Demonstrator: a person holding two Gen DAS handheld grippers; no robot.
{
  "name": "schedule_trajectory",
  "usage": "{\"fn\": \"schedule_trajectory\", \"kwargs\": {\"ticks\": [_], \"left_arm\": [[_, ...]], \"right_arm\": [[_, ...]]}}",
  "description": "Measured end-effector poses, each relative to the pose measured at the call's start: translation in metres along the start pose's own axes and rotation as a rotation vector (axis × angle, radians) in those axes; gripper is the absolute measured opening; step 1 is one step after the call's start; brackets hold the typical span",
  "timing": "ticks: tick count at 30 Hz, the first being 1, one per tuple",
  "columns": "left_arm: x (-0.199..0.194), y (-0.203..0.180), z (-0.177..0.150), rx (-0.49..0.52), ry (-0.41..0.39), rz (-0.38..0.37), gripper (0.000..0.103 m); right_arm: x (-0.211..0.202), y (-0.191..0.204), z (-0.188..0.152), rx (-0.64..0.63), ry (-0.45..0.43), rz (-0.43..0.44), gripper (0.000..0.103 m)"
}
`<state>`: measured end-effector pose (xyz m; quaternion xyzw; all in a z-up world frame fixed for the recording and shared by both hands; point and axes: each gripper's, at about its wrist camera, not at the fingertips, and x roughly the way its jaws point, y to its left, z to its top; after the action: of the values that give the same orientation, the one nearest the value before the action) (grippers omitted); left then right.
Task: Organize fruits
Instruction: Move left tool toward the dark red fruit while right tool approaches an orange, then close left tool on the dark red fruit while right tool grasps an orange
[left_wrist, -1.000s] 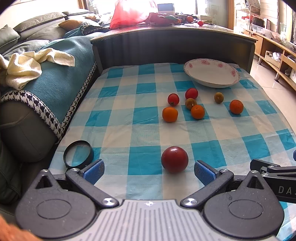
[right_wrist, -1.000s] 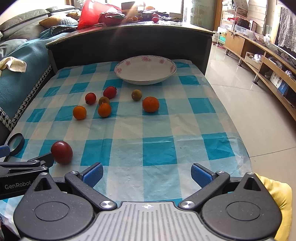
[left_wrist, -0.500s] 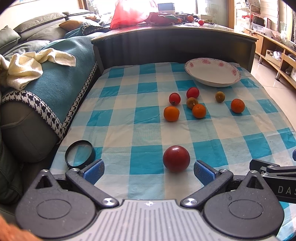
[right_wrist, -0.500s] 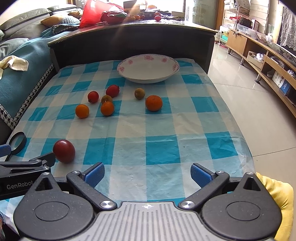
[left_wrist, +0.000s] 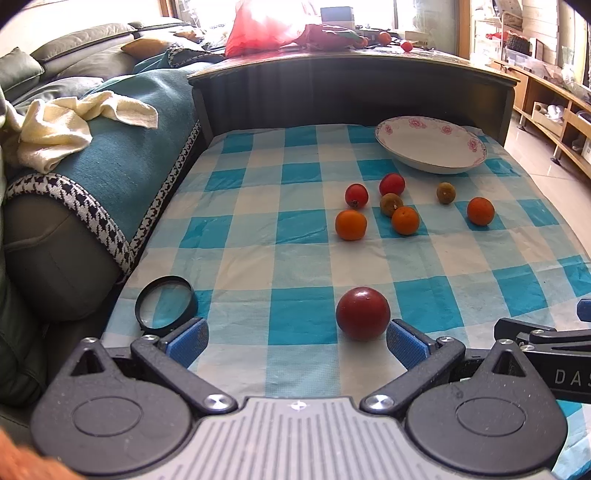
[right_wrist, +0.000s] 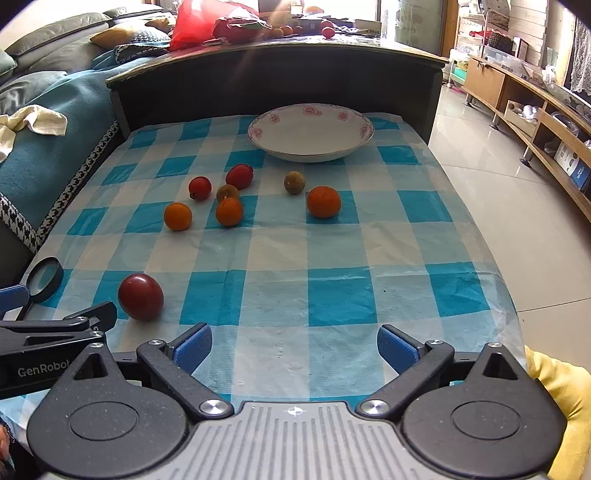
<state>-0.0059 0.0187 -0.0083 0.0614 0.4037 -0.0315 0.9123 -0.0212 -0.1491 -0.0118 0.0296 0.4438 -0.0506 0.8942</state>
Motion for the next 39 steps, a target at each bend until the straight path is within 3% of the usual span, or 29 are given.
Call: {"fn": "schedule_trajectory", "kwargs": {"ticks": [10, 19, 22, 27, 29, 39], "left_arm": [[0.009, 0.011, 0.0, -0.065, 0.02, -0.095, 0.103], [0.021, -0.012, 0.009, 0.017, 0.021, -0.099, 0.103], [0.03, -0.015, 0.012, 0.018, 0.036, -0.112, 0.095], [0.045, -0.024, 0.013, 0.033, 0.073, -0.155, 0.061], [0.049, -0.024, 0.013, 0.022, 0.079, -0.178, 0.055], [0.058, -0.027, 0.01, 0.041, 0.093, -0.185, 0.05]], "right_arm": [[0.002, 0.005, 0.004, -0.009, 0.004, 0.02, 0.09], [0.006, -0.012, 0.006, 0.02, 0.027, 0.009, 0.089], [0.005, -0.018, 0.009, 0.032, 0.024, 0.011, 0.089], [0.006, -0.025, 0.015, 0.057, 0.021, 0.016, 0.089], [0.007, -0.026, 0.017, 0.062, 0.019, 0.014, 0.088], [0.016, -0.033, 0.022, 0.073, 0.052, 0.039, 0.071]]}}
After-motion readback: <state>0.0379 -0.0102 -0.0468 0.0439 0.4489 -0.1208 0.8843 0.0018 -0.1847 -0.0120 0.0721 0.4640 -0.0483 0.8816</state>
